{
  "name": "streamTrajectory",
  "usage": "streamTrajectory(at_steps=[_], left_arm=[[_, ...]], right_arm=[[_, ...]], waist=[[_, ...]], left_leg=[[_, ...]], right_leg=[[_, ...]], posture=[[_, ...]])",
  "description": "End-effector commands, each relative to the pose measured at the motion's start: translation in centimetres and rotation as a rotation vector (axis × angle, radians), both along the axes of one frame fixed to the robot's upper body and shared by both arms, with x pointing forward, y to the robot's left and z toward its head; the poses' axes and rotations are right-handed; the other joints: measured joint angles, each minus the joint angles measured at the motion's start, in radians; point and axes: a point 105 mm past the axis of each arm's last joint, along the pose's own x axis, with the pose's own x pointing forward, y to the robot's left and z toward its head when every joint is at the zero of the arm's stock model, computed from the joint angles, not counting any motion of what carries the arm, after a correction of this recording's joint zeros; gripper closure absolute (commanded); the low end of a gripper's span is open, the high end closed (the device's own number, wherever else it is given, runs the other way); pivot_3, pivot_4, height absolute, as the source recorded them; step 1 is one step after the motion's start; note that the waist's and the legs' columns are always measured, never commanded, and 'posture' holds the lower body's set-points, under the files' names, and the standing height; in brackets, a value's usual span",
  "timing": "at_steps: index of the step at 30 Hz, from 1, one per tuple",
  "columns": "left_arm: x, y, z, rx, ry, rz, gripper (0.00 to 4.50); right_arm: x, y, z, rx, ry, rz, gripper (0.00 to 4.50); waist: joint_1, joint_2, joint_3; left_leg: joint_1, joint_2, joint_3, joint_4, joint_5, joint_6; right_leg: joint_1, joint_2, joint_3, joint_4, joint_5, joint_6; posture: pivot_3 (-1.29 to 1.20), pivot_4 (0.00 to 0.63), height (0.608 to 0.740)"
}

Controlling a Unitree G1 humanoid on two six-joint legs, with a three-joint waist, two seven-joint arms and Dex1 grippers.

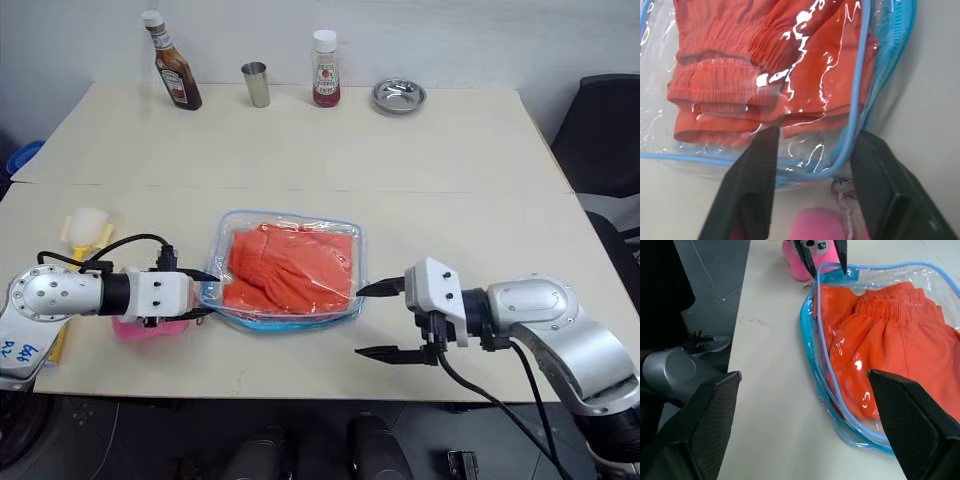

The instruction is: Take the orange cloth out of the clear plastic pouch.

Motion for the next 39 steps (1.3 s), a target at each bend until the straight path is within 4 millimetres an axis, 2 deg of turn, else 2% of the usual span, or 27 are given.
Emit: streamTrajectory(at_steps=[1, 2, 3, 5, 8, 11, 17, 21, 24, 28, 32, 35, 39], left_arm=[[-0.2, -0.6, 0.7, -0.113, 0.041, 0.022, 3.51], [-0.3, -0.8, 0.8, -0.152, 0.067, 0.034, 3.83], [-0.4, -1.6, 1.3, -0.279, 0.131, 0.068, 4.09], [-0.4, -3.0, 2.4, -0.517, 0.261, 0.138, 4.09], [-0.8, -4.4, 3.1, -0.624, 0.341, 0.154, 4.09], [-1.0, -5.4, 3.3, -0.672, 0.369, 0.166, 4.12], [-1.7, -6.8, 2.1, -0.645, 0.39, 0.151, 4.12], [-1.7, -7.0, 1.7, -0.632, 0.385, 0.149, 4.12], [-1.6, -7.0, 1.6, -0.62, 0.372, 0.149, 4.12], [-2.2, -6.2, 1.2, -0.524, 0.342, 0.121, 4.12], [-3.1, -4.7, 0.2, -0.335, 0.283, 0.056, 4.12], [-3.2, -4.0, -0.5, -0.24, 0.243, 0.017, 3.54], [-2.1, -4.5, -0.6, -0.21, 0.162, -0.025, 2.33]], right_arm=[[-0.5, 0.2, 1.0, 0.014, -0.041, 0.011, 0.3], [-0.5, 0.2, 0.9, 0.012, -0.043, 0.01, 0.3], [-0.5, 0.2, 0.9, 0.007, -0.047, 0.011, 0.3], [-0.5, 0.4, 0.6, -0.002, -0.053, 0.012, 0.3], [-0.4, 0.7, -0.3, -0.04, -0.07, 0.018, 0.3], [0.4, 1.5, -1.1, -0.05, -0.108, 0.0, 0.9], [4.0, 3.3, -2.2, -0.072, -0.282, -0.095, 2.96], [5.7, 3.7, -3.1, -0.094, -0.337, -0.131, 2.96], [6.0, 3.5, -3.4, -0.117, -0.364, -0.131, 2.96], [5.8, 2.9, -3.2, -0.121, -0.369, -0.141, 2.96], [4.1, 1.3, -2.5, -0.142, -0.336, -0.108, 2.96], [2.7, -0.3, -2.7, -0.176, -0.278, -0.082, 3.0], [2.2, -1.3, -3.0, -0.2, -0.257, -0.084, 3.0]], waist=[[0.003, 0.0, 0.0], [0.004, 0.0, 0.0], [0.004, 0.0, 0.0], [0.005, 0.0, 0.0], [0.006, -0.001, -0.001], [0.003, -0.001, -0.001], [-0.002, -0.001, -0.001], [0.002, -0.001, -0.001], [0.005, -0.001, -0.001], [0.004, -0.001, -0.001], [0.003, -0.001, -0.001], [0.005, -0.001, -0.001], [0.006, -0.001, -0.001]], left_leg=[[0.0, 0.0, 0.0, 0.0, 0.0, 0.0], [0.0, 0.0, 0.0, 0.0, 0.0, 0.0], [0.0, 0.0, 0.0, 0.0, 0.0, 0.0], [0.0, 0.0, 0.0, 0.001, 0.0, 0.0], [-0.001, 0.0, -0.002, 0.002, 0.0, -0.001], [-0.001, 0.0, -0.002, 0.002, 0.002, -0.004], [0.001, 0.0, -0.001, 0.002, 0.004, -0.006], [0.0, 0.0, -0.001, 0.002, 0.004, -0.006], [0.0, 0.0, -0.001, 0.002, 0.004, -0.006], [0.0, -0.001, -0.001, 0.002, 0.004, -0.006], [0.0, 0.0, -0.001, 0.001, 0.004, -0.006], [0.001, 0.0, -0.001, 0.001, 0.003, -0.006], [0.001, -0.001, -0.001, 0.001, 0.001, -0.001]], right_leg=[[0.0, 0.0, 0.0, 0.0, 0.0, 0.0], [0.0, 0.0, 0.0, 0.0, 0.0, 0.0], [0.0, 0.0, 0.0, 0.0, 0.0, 0.0], [0.0, 0.0, 0.0, 0.001, 0.0, 0.0], [0.0, 0.0, -0.001, 0.001, 0.0, 0.0], [0.0, 0.0, -0.001, 0.001, 0.0, 0.0], [0.0, 0.001, 0.0, 0.002, 0.0, 0.0], [0.0, 0.001, 0.0, 0.002, 0.0, 0.0], [0.0, 0.0, 0.0, 0.002, 0.0, 0.0], [0.0, 0.0, 0.0, 0.002, 0.0, 0.0], [0.0, 0.001, 0.0, 0.001, 0.0, 0.0], [0.001, 0.0, 0.0, 0.001, 0.0, 0.0], [0.002, 0.0, 0.0, 0.0, 0.0, 0.0]], posture=[[0.0, 0.15, 0.74], [0.0, 0.15, 0.74], [0.0, 0.15, 0.74], [0.0, 0.15, 0.74], [0.0, 0.15, 0.74], [0.0, 0.15, 0.74], [0.0, 0.15, 0.74], [0.0, 0.15, 0.74], [0.0, 0.15, 0.74], [0.0, 0.15, 0.74], [0.0, 0.15, 0.74], [0.0, 0.15, 0.74], [0.0, 0.15, 0.74]])
